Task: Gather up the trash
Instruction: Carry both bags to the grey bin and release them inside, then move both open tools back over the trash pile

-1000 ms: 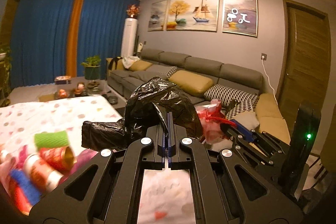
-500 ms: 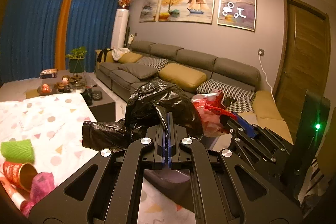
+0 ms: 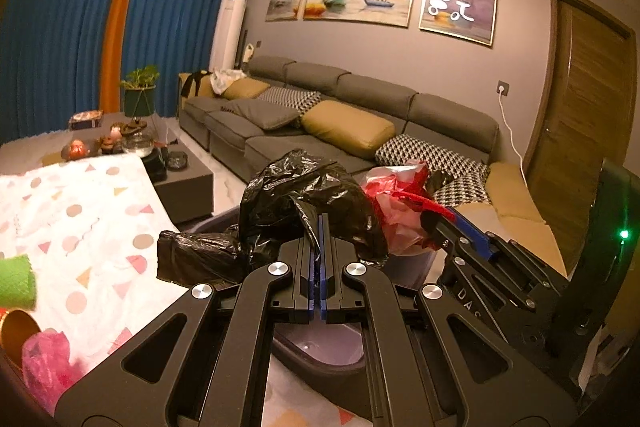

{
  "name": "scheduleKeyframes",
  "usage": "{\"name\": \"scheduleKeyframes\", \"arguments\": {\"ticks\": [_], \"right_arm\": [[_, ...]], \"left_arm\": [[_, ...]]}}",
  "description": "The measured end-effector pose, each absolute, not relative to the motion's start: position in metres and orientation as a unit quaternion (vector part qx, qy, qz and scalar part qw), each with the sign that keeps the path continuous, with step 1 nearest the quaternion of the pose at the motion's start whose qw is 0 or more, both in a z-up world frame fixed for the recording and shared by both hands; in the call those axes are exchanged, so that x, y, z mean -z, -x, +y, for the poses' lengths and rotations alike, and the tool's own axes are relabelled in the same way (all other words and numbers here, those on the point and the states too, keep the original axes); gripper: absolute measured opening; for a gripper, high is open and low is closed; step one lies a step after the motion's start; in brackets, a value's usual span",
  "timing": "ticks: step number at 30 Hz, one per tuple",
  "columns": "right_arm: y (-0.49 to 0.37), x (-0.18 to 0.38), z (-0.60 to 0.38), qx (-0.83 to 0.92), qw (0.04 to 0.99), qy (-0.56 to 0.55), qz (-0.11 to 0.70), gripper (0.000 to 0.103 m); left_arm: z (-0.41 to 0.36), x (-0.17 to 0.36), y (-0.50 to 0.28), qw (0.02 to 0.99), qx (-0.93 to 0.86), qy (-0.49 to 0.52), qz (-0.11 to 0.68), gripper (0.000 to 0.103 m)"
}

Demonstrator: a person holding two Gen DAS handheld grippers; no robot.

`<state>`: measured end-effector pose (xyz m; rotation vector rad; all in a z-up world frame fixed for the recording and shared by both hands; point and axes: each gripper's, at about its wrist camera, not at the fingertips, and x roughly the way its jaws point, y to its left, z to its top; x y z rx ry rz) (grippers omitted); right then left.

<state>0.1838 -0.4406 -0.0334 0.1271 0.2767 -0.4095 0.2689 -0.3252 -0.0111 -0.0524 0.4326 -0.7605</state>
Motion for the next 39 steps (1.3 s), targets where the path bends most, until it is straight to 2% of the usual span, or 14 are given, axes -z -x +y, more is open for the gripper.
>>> {"name": "scheduleKeyframes", "arguments": {"ticks": [16,18,20,30,33,35,39], "right_arm": [[-0.199,0.041,-0.454,0.187,0.968,-0.075,0.151,0.020],[-0.201,0.041,-0.456,0.183,0.968,-0.075,0.153,0.028],[-0.202,0.042,-0.458,0.181,0.968,-0.078,0.156,0.044],[-0.190,0.034,-0.456,0.201,0.965,-0.071,0.155,0.048],[-0.178,0.026,-0.448,0.207,0.965,-0.059,0.150,0.057],[-0.165,0.019,-0.439,0.209,0.966,-0.052,0.143,0.067],[-0.135,0.012,-0.416,0.205,0.969,-0.047,0.131,0.074]], "left_arm": [[-0.339,0.025,-0.295,0.890,0.385,0.045,0.240,0.002],[-0.338,0.025,-0.296,0.895,0.380,0.041,0.231,0.020],[-0.334,0.025,-0.297,0.895,0.379,0.048,0.232,0.051],[-0.308,0.013,-0.291,0.903,0.357,0.088,0.223,0.071],[-0.293,0.005,-0.275,0.914,0.332,0.093,0.215,0.076],[-0.280,0.000,-0.261,0.924,0.304,0.090,0.214,0.080],[-0.247,-0.005,-0.222,0.944,0.255,0.071,0.199,0.083]]}}
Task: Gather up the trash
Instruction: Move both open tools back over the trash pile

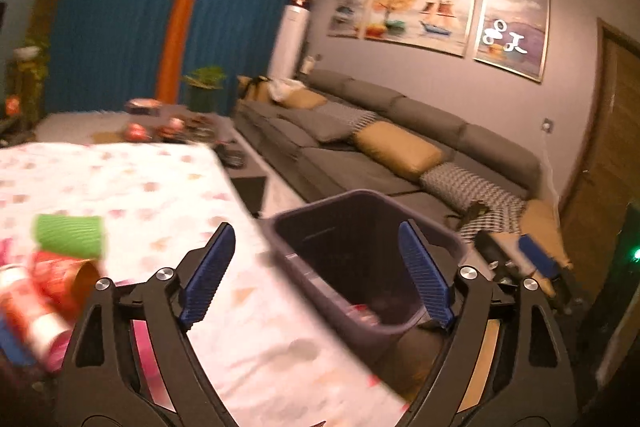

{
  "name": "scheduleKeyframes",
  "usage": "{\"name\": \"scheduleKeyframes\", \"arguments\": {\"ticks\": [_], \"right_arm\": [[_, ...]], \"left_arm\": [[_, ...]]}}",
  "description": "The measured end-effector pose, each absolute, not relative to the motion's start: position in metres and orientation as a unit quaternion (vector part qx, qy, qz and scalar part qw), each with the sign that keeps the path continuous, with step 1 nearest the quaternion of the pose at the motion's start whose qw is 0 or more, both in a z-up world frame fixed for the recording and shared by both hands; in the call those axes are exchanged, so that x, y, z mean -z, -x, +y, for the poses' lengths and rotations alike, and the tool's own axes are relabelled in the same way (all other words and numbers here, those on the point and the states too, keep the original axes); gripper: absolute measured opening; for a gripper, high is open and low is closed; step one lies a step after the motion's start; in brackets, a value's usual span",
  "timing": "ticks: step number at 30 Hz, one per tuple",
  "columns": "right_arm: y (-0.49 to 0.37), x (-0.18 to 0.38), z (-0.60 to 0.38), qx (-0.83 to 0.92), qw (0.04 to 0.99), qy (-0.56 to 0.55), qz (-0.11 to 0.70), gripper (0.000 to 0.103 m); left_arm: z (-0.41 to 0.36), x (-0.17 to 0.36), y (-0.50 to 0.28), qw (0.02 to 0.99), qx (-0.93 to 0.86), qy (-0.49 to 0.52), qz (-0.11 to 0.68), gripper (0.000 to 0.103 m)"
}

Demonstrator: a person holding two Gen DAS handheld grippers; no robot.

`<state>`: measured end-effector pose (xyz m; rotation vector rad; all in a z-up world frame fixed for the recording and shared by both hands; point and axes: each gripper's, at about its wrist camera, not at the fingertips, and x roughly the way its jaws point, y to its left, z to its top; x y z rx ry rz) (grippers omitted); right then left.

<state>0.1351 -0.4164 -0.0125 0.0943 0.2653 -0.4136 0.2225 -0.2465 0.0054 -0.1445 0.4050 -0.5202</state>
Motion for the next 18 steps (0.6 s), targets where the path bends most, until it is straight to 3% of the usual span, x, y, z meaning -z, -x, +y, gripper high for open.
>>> {"name": "scheduleKeyframes", "arguments": {"ticks": [6,18], "right_arm": [[-0.095,0.013,-0.367,0.173,0.976,-0.052,0.120,0.080],[-0.076,0.045,-0.218,0.023,0.986,-0.044,0.162,0.081]], "left_arm": [[-0.183,-0.004,-0.168,0.959,0.198,0.060,0.194,0.084],[-0.004,0.021,-0.093,0.981,0.031,0.058,0.182,0.084]]}}
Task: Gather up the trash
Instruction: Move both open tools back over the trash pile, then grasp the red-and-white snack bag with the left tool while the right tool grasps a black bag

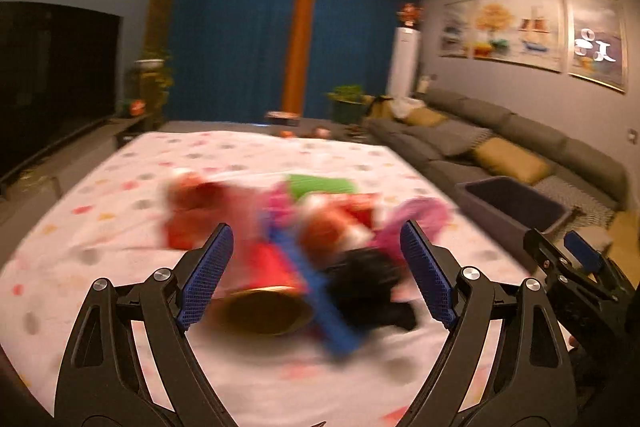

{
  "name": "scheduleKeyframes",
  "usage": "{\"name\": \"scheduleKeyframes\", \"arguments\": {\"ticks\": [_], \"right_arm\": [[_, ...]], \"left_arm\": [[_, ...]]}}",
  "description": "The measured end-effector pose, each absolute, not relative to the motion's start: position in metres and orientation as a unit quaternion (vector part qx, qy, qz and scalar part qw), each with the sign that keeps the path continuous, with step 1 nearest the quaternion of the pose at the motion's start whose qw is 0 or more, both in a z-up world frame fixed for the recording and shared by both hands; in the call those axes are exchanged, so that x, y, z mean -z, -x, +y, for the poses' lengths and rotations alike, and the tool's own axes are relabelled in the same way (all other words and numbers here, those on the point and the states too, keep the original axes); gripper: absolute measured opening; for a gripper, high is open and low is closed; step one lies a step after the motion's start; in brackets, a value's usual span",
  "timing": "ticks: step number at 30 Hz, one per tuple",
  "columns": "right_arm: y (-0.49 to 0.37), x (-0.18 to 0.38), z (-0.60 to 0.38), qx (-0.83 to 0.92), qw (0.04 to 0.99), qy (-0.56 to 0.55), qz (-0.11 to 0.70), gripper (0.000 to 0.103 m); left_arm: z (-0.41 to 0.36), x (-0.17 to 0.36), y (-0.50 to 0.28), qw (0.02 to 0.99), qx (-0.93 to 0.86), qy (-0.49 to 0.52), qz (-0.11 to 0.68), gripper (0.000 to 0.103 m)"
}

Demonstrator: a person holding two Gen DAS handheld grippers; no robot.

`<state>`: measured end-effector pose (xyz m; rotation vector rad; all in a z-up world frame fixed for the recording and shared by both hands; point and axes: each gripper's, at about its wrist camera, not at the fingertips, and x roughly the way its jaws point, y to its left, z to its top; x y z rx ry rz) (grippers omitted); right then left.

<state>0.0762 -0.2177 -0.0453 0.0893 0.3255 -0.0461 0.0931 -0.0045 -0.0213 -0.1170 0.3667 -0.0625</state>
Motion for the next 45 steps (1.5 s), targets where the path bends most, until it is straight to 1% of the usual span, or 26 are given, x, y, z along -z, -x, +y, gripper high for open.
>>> {"name": "scheduleKeyframes", "arguments": {"ticks": [5,10,15,19,20,23,27,29,30,32,33,35,36,37,38,39,40,43,45], "right_arm": [[-0.085,0.054,-0.165,-0.022,0.983,-0.024,0.182,0.081],[-0.094,0.062,-0.129,-0.041,0.979,-0.003,0.198,0.081],[-0.105,0.068,-0.121,-0.044,0.975,0.008,0.217,0.080],[-0.106,0.073,-0.120,-0.052,0.974,0.010,0.221,0.076],[-0.110,0.074,-0.119,-0.059,0.971,0.010,0.231,0.073],[-0.118,0.076,-0.117,-0.066,0.966,0.010,0.251,0.069],[-0.128,0.076,-0.116,-0.067,0.964,0.019,0.257,0.068],[-0.133,0.079,-0.115,-0.073,0.960,0.015,0.271,0.060],[-0.136,0.082,-0.113,-0.074,0.957,0.018,0.279,0.059],[-0.140,0.084,-0.112,-0.076,0.954,0.018,0.288,0.046],[-0.141,0.084,-0.113,-0.077,0.954,0.018,0.289,0.044],[-0.142,0.085,-0.112,-0.076,0.954,0.024,0.290,0.028],[-0.143,0.085,-0.112,-0.079,0.953,0.024,0.292,0.025],[-0.143,0.086,-0.112,-0.083,0.952,0.023,0.294,0.015],[-0.143,0.086,-0.113,-0.086,0.952,0.021,0.294,0.010],[-0.142,0.086,-0.114,-0.088,0.952,0.020,0.292,0.010],[-0.142,0.084,-0.115,-0.088,0.953,0.020,0.290,0.007],[-0.136,0.081,-0.120,-0.087,0.956,0.017,0.279,0.006],[-0.132,0.079,-0.125,-0.086,0.958,0.010,0.273,0.006]], "left_arm": [[0.054,0.026,-0.072,0.981,-0.021,0.076,0.179,0.084],[0.083,0.026,-0.056,0.981,-0.044,0.084,0.171,0.084],[0.078,0.028,-0.060,0.981,-0.033,0.087,0.172,0.084],[0.066,0.033,-0.068,0.982,-0.015,0.076,0.175,0.084],[0.063,0.034,-0.071,0.982,-0.010,0.074,0.175,0.084],[0.059,0.033,-0.081,0.981,-0.003,0.075,0.176,0.084],[0.056,0.032,-0.092,0.982,0.003,0.075,0.175,0.084],[0.053,0.033,-0.099,0.981,0.009,0.074,0.177,0.084],[0.051,0.033,-0.102,0.981,0.011,0.072,0.179,0.083],[0.048,0.035,-0.110,0.980,0.019,0.069,0.185,0.082],[0.046,0.036,-0.114,0.979,0.021,0.070,0.189,0.081],[0.045,0.039,-0.123,0.977,0.027,0.073,0.197,0.078],[0.044,0.040,-0.127,0.976,0.029,0.073,0.201,0.077],[0.042,0.042,-0.132,0.975,0.030,0.072,0.207,0.075],[0.041,0.043,-0.136,0.974,0.032,0.070,0.212,0.072],[0.040,0.045,-0.140,0.973,0.035,0.069,0.217,0.070],[0.040,0.047,-0.145,0.971,0.037,0.069,0.224,0.068],[0.042,0.054,-0.155,0.966,0.039,0.075,0.245,0.062],[0.044,0.058,-0.160,0.962,0.041,0.084,0.256,0.059]]}}
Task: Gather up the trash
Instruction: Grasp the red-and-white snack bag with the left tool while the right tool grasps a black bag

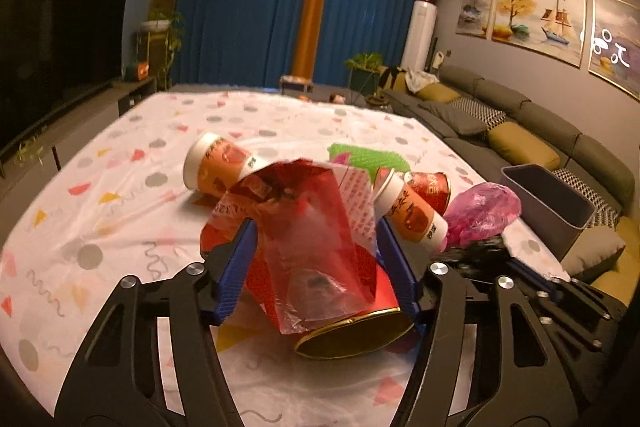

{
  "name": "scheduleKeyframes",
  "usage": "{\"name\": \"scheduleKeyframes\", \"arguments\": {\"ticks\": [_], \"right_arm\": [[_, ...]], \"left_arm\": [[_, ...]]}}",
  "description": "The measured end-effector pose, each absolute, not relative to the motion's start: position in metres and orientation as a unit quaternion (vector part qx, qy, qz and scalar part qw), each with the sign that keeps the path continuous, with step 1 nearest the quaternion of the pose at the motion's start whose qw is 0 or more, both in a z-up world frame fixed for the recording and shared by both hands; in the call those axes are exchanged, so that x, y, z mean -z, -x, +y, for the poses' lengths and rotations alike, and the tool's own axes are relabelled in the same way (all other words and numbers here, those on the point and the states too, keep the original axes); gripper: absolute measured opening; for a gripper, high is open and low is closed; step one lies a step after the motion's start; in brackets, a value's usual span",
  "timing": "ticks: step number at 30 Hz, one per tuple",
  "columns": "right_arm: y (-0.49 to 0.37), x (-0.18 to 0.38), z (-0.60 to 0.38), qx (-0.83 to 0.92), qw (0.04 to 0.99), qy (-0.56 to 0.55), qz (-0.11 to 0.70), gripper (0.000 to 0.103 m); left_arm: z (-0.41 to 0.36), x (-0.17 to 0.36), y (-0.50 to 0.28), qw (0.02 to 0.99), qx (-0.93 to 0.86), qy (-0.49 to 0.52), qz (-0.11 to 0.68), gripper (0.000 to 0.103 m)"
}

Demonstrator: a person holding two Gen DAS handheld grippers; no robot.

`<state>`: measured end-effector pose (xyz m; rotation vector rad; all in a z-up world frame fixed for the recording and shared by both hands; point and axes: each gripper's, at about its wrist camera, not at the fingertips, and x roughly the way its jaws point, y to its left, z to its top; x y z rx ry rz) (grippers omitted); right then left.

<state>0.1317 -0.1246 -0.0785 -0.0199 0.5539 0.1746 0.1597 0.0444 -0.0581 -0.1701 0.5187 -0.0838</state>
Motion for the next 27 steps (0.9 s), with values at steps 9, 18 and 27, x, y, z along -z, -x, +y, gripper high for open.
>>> {"name": "scheduleKeyframes", "arguments": {"ticks": [9,18,27], "right_arm": [[-0.115,0.065,-0.141,-0.079,0.966,-0.003,0.246,0.006],[-0.100,0.057,-0.153,-0.074,0.971,-0.011,0.229,0.006],[-0.085,0.045,-0.156,-0.074,0.975,-0.012,0.209,0.006]], "left_arm": [[0.049,0.069,-0.167,0.953,0.055,0.103,0.280,0.009],[0.063,0.050,-0.138,0.961,0.039,0.127,0.243,0.001],[0.070,0.027,-0.102,0.970,0.030,0.132,0.202,0.001]]}}
